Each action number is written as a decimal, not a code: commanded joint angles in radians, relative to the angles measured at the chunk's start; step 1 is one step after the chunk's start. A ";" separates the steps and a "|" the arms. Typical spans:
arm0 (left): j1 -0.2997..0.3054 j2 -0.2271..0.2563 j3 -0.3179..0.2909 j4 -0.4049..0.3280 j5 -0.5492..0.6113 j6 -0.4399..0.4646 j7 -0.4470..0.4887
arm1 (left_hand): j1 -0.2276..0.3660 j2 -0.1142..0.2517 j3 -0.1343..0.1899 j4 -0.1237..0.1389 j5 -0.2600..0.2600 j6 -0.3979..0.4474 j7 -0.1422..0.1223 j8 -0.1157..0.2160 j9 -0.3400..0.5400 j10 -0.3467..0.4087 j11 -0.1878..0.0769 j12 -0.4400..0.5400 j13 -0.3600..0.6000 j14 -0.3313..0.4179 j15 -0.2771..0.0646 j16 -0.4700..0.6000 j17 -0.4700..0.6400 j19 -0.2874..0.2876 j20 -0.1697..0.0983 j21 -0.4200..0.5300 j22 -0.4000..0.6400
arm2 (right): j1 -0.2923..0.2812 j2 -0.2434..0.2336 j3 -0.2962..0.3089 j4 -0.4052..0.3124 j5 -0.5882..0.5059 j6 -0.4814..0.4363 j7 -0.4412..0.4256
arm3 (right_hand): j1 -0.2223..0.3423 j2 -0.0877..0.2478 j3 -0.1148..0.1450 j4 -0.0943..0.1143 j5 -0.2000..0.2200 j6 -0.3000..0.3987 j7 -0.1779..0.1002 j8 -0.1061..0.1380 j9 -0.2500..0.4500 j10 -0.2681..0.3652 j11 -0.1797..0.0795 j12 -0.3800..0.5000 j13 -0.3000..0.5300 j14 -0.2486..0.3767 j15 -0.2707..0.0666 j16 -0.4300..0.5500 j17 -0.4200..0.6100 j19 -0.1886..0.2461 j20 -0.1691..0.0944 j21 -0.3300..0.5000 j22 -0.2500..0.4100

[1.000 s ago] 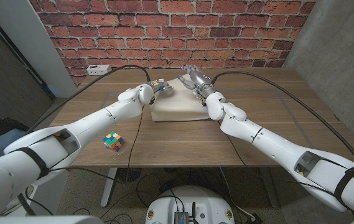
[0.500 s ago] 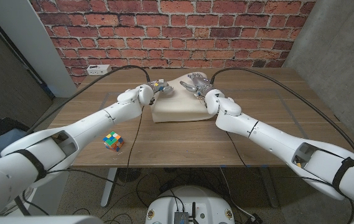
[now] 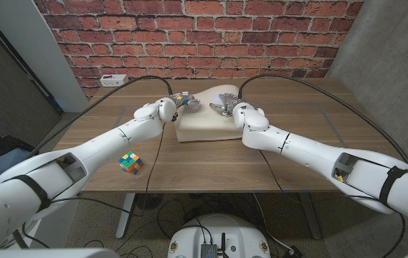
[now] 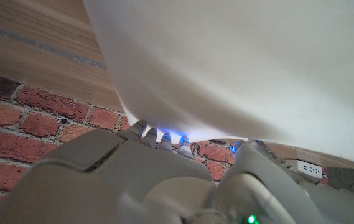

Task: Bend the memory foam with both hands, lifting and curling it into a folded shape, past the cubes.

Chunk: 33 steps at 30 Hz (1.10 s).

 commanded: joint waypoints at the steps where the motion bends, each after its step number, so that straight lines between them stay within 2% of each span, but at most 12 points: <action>1: 0.042 0.028 -0.050 -0.046 -0.019 -0.029 0.065 | -0.012 0.032 0.007 0.001 0.005 -0.018 -0.007 -0.006 0.004 0.006 -0.002 0.007 0.001 0.005 -0.006 0.002 0.002 0.005 -0.002 0.006 0.001 | 0.087 0.030 -0.119 0.067 -0.020 -0.066 0.125 | 0.009 0.042 0.015 -0.015 0.009 -0.024 0.002 0.007 0.004 -0.004 0.009 0.005 0.001 -0.014 -0.010 0.011 -0.005 0.029 0.020 0.013 0.003; 3: 0.054 0.032 -0.065 -0.051 -0.028 -0.049 0.089 | -0.014 0.031 0.008 0.001 0.005 -0.026 -0.013 -0.008 0.004 0.008 -0.002 0.008 0.001 0.008 -0.005 0.003 0.001 0.005 -0.001 0.006 0.001 | 0.093 0.034 -0.131 0.076 -0.025 -0.067 0.126 | 0.021 0.037 0.023 -0.026 0.009 -0.073 0.001 -0.002 0.004 -0.020 0.013 0.002 0.002 -0.017 -0.010 0.006 -0.007 0.023 0.022 0.008 0.003; 6: 0.069 0.037 -0.083 -0.058 -0.037 -0.073 0.118 | -0.015 0.031 0.009 -0.001 0.005 -0.032 -0.016 -0.009 0.004 0.010 -0.004 0.009 0.001 0.011 -0.006 0.003 0.001 0.008 0.002 0.007 0.001 | 0.107 0.045 -0.150 0.095 -0.023 -0.076 0.151 | 0.023 0.033 0.028 -0.027 0.008 -0.131 0.004 -0.002 0.006 -0.057 0.016 -0.006 0.003 -0.048 -0.004 -0.006 -0.005 0.005 0.025 -0.001 0.004; 10: 0.091 0.044 -0.108 -0.066 -0.054 -0.108 0.154 | -0.018 0.029 0.012 -0.004 0.005 -0.056 -0.030 -0.013 0.004 0.007 -0.003 0.007 0.001 0.010 -0.006 0.002 0.001 0.010 0.006 0.008 0.001 | 0.112 0.050 -0.161 0.104 -0.019 -0.078 0.152 | 0.019 0.030 0.027 -0.024 0.007 -0.143 0.005 0.000 0.006 -0.071 0.020 -0.007 0.003 -0.060 -0.004 -0.008 -0.003 -0.005 0.027 -0.004 0.004; 12: 0.105 0.046 -0.130 -0.069 -0.087 -0.130 0.158 | -0.021 0.028 0.015 -0.007 0.005 -0.086 -0.053 -0.017 0.003 -0.008 0.000 0.002 0.000 0.005 -0.002 0.000 0.001 0.011 0.014 0.008 0.001 | 0.116 0.051 -0.166 0.106 -0.018 -0.079 0.156 | 0.018 0.028 0.027 -0.024 0.006 -0.145 0.006 0.001 0.006 -0.074 0.022 -0.007 0.003 -0.061 -0.002 -0.008 -0.003 -0.006 0.029 -0.004 0.004; 15: 0.129 0.050 -0.163 -0.073 -0.134 -0.175 0.177 | -0.044 -0.001 0.005 -0.016 0.001 -0.196 -0.109 -0.019 0.002 -0.110 0.020 -0.018 0.000 -0.036 0.032 -0.001 0.004 -0.012 0.044 0.000 0.000 | 0.117 0.053 -0.175 0.107 -0.021 -0.085 0.151 | 0.017 0.026 0.026 -0.024 0.006 -0.143 0.006 0.004 0.007 -0.074 0.021 -0.005 0.003 -0.063 0.000 -0.007 -0.003 -0.007 0.029 -0.004 0.004; 19: 0.169 0.050 -0.213 -0.066 -0.200 -0.268 0.229 | -0.065 -0.057 -0.028 -0.040 -0.002 -0.278 -0.143 -0.017 -0.001 -0.191 0.008 -0.020 -0.001 -0.080 0.047 -0.005 0.005 -0.032 0.079 -0.005 -0.001 | 0.116 0.053 -0.180 0.106 -0.017 -0.089 0.150 | 0.016 0.024 0.026 -0.024 0.005 -0.128 0.011 0.013 0.007 -0.079 0.023 -0.004 0.004 -0.068 0.001 -0.008 -0.002 -0.012 0.029 -0.005 0.004; 21: 0.186 0.048 -0.233 -0.063 -0.230 -0.303 0.247 | -0.073 -0.072 -0.038 -0.046 -0.001 -0.303 -0.149 -0.016 -0.001 -0.225 0.005 -0.022 -0.001 -0.090 0.053 -0.003 0.006 -0.039 0.089 -0.007 -0.001 | 0.116 0.054 -0.183 0.106 -0.016 -0.092 0.148 | 0.014 0.024 0.026 -0.023 0.005 -0.128 0.011 0.014 0.008 -0.092 0.024 -0.006 0.004 -0.079 0.004 -0.010 -0.002 -0.018 0.028 -0.007 0.004; 23: 0.196 0.055 -0.249 -0.070 -0.266 -0.327 0.228 | -0.077 -0.079 -0.045 -0.051 0.000 -0.329 -0.155 -0.017 -0.002 -0.248 0.002 -0.022 -0.002 -0.115 0.056 -0.008 0.006 -0.044 0.095 -0.008 -0.001 | 0.117 0.053 -0.185 0.104 -0.013 -0.093 0.149 | 0.013 0.025 0.027 -0.022 0.004 -0.129 0.010 0.015 0.008 -0.097 0.024 -0.007 0.004 -0.085 0.003 -0.011 -0.001 -0.022 0.027 -0.008 0.004; 25: 0.211 0.058 -0.267 -0.070 -0.301 -0.365 0.226 | -0.086 -0.079 -0.053 -0.060 0.004 -0.388 -0.187 -0.016 -0.002 -0.333 -0.014 -0.026 -0.005 -0.181 0.061 -0.010 0.006 -0.074 0.097 -0.013 0.000 | 0.115 0.049 -0.186 0.095 -0.016 -0.095 0.141 | 0.010 0.026 0.027 -0.020 0.004 -0.135 0.007 0.014 0.008 -0.109 0.022 -0.008 0.004 -0.097 0.003 -0.012 0.000 -0.030 0.026 -0.009 0.004; 28: 0.239 0.053 -0.300 -0.057 -0.363 -0.442 0.238 | -0.090 -0.077 -0.061 -0.073 0.006 -0.464 -0.213 -0.017 -0.004 -0.430 -0.027 -0.025 -0.008 -0.276 0.063 -0.012 0.005 -0.111 0.091 -0.016 0.000 | 0.120 0.050 -0.196 0.094 -0.020 -0.099 0.147 | 0.001 0.027 0.026 -0.014 0.003 -0.149 -0.001 0.013 0.009 -0.141 0.015 -0.011 0.004 -0.123 0.003 -0.014 0.002 -0.050 0.025 -0.011 0.005; 33: 0.268 0.051 -0.334 -0.039 -0.445 -0.537 0.219 | -0.094 -0.083 -0.072 -0.086 0.007 -0.547 -0.231 -0.022 -0.005 -0.496 -0.040 -0.024 -0.011 -0.335 0.060 -0.012 0.004 -0.159 0.084 -0.022 0.000 | 0.113 0.049 -0.194 0.092 -0.014 -0.094 0.133 | -0.006 0.027 0.025 -0.010 0.002 -0.164 -0.007 0.010 0.010 -0.159 0.012 -0.010 0.005 -0.138 0.001 -0.013 0.004 -0.061 0.025 -0.011 0.005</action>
